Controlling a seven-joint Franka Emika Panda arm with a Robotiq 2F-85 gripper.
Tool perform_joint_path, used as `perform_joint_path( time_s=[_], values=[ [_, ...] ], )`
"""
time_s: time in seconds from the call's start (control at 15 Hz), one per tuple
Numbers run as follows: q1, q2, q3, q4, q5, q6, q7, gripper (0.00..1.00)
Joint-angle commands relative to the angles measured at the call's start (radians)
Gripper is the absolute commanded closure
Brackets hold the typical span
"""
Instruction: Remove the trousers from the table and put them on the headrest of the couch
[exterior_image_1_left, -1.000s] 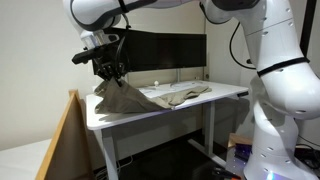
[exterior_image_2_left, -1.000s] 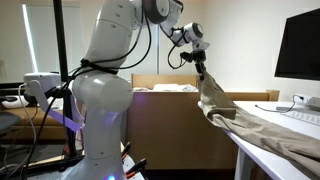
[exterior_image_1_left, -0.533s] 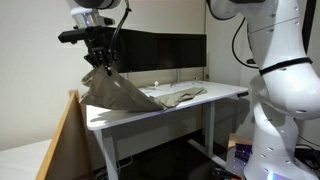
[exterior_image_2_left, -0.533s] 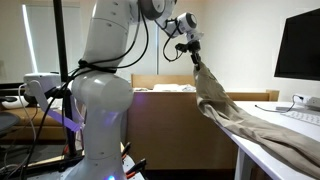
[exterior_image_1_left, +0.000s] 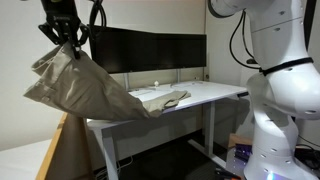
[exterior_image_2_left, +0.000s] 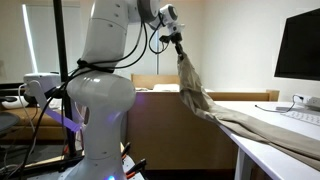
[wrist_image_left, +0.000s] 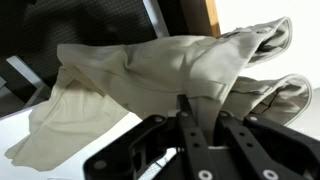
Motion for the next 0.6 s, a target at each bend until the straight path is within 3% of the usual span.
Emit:
perform_joint_path(
  time_s=[0.0, 0.33, 0.53],
  values=[
    [0.045, 0.034, 0.027, 0.087, -0.020, -0.035, -0.036, 0.93],
    [0.116, 0.148, 0.047, 0.277, -0.051, -0.119, -0.117, 0.93],
    [0.166, 0.256, 0.042, 0.452, -0.107, -0.202, -0.188, 0.93]
  ],
)
